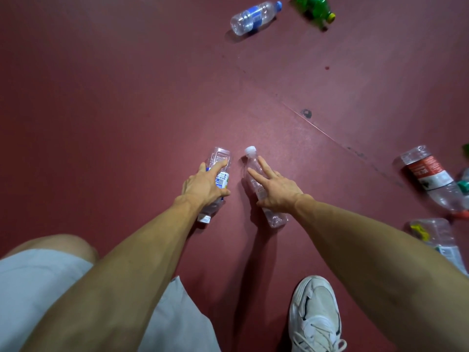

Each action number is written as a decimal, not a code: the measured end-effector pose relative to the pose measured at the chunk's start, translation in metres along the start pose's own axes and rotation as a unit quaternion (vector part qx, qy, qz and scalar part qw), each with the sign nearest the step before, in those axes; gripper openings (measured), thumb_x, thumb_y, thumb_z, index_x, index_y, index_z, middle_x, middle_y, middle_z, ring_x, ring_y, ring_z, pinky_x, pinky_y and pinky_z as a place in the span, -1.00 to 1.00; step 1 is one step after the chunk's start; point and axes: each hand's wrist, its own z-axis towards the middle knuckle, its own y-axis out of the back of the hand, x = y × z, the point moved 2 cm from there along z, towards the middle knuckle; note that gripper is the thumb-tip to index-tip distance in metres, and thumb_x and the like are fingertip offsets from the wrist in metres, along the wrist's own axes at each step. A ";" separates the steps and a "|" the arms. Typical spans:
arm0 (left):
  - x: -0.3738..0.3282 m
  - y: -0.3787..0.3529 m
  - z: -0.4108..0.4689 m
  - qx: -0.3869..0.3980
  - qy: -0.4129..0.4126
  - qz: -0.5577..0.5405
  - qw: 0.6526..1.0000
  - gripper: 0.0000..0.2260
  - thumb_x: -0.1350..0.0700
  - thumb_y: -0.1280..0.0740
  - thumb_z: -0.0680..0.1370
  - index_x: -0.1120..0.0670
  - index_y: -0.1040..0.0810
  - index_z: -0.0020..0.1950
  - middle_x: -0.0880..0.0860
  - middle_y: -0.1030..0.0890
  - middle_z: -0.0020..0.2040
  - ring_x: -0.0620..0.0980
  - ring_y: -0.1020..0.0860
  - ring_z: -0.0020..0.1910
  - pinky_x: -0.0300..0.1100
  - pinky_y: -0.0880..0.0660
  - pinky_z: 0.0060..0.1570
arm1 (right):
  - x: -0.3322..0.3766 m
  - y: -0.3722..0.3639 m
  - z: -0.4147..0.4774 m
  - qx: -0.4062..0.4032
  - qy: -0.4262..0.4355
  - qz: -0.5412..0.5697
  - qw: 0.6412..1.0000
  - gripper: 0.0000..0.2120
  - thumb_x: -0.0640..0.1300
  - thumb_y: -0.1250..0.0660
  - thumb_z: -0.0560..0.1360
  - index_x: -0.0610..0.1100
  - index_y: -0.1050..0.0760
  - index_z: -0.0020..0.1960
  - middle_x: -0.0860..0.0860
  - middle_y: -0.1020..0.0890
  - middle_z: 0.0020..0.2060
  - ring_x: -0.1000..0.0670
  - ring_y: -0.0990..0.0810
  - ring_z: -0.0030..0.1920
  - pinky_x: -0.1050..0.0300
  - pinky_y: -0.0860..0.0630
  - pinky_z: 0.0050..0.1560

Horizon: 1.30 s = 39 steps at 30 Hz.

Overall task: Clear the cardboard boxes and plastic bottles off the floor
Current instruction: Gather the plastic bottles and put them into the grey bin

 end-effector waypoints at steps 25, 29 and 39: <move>-0.303 0.417 -0.314 -0.016 -0.099 0.083 0.992 -0.34 -0.18 -0.32 0.48 -0.36 -0.12 0.53 0.00 -0.43 0.23 0.22 -0.58 0.10 -0.02 -0.45 0.07 | 0.018 0.465 -0.395 -0.079 -0.130 0.181 0.972 -0.04 0.05 -0.45 0.51 0.09 0.17 0.63 -0.11 0.39 0.56 -0.26 -0.36 0.42 -0.09 -0.47 0.29; -0.354 0.475 -0.364 -0.021 -0.155 0.073 0.985 -0.32 -0.17 -0.35 0.46 -0.36 -0.15 0.53 0.00 -0.47 0.24 0.21 -0.58 0.14 -0.03 -0.45 0.10 | 0.011 0.524 -0.488 -0.106 -0.196 0.176 0.959 -0.04 0.05 -0.45 0.50 0.09 0.15 0.63 -0.11 0.34 0.58 -0.26 -0.39 0.40 -0.07 -0.47 0.26; -0.478 0.508 -0.465 -0.023 -0.384 0.125 0.915 -0.35 -0.17 -0.35 0.47 -0.33 -0.19 0.52 0.01 -0.49 0.28 0.18 -0.56 0.16 -0.05 -0.44 0.08 | 0.032 0.535 -0.671 -0.188 -0.368 0.214 0.885 -0.12 0.03 -0.42 0.49 0.10 0.05 0.63 -0.12 0.27 0.60 -0.29 -0.43 0.38 -0.09 -0.46 0.30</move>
